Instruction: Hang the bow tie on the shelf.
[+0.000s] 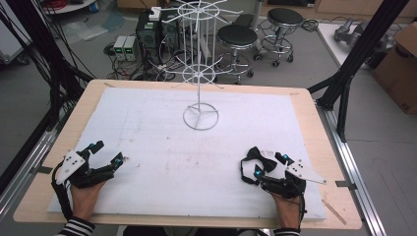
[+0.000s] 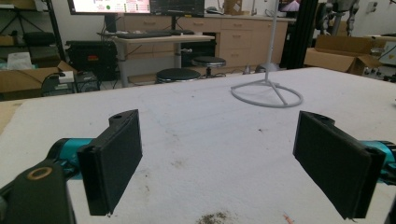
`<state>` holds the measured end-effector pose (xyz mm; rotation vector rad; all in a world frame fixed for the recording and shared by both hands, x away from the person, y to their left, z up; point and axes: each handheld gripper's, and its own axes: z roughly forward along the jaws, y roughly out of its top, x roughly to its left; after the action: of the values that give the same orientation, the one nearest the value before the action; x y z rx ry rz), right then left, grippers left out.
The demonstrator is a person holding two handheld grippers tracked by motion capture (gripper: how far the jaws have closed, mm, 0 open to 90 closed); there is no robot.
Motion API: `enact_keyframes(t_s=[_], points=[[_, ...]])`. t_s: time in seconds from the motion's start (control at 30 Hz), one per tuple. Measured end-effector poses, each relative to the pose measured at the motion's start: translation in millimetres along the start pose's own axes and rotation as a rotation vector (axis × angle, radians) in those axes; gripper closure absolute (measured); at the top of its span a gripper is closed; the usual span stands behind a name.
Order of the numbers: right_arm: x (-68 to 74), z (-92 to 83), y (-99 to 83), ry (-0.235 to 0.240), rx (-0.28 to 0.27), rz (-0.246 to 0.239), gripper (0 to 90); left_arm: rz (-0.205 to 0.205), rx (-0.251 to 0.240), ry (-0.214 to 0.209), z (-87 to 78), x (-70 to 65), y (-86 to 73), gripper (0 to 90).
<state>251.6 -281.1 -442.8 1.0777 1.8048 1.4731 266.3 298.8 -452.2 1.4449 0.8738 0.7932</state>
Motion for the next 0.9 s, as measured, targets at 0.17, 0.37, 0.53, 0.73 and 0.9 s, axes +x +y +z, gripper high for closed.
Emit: enact_keyframes(t_s=[0.17, 0.37, 0.53, 0.73, 0.9], points=[[-1.8, 0.5, 13.7, 0.012, 0.025, -0.011, 10.1, -0.005, -0.003, 0.001, 0.3, -0.1, 0.0, 15.9], [-4.8, 4.3, 28.2, 0.013, 0.078, -0.037, 10.1, -0.006, -0.001, 0.007, 0.2, 0.0, -0.1, 15.9], [-12.5, 6.7, 41.5, 0.017, 0.153, -0.059, 10.1, 0.003, 0.001, 0.007, 0.4, -0.8, 0.0, 15.8], [-23.7, 12.8, 51.1, 0.034, 0.266, -0.088, 10.2, 0.001, 0.005, 0.009, 0.6, -0.5, 0.1, 15.8], [-29.5, 21.8, 55.1, 0.045, 0.36, -0.117, 16.4, 0.002, 0.006, 0.008, 0.9, -0.8, 0.2, 15.8]])
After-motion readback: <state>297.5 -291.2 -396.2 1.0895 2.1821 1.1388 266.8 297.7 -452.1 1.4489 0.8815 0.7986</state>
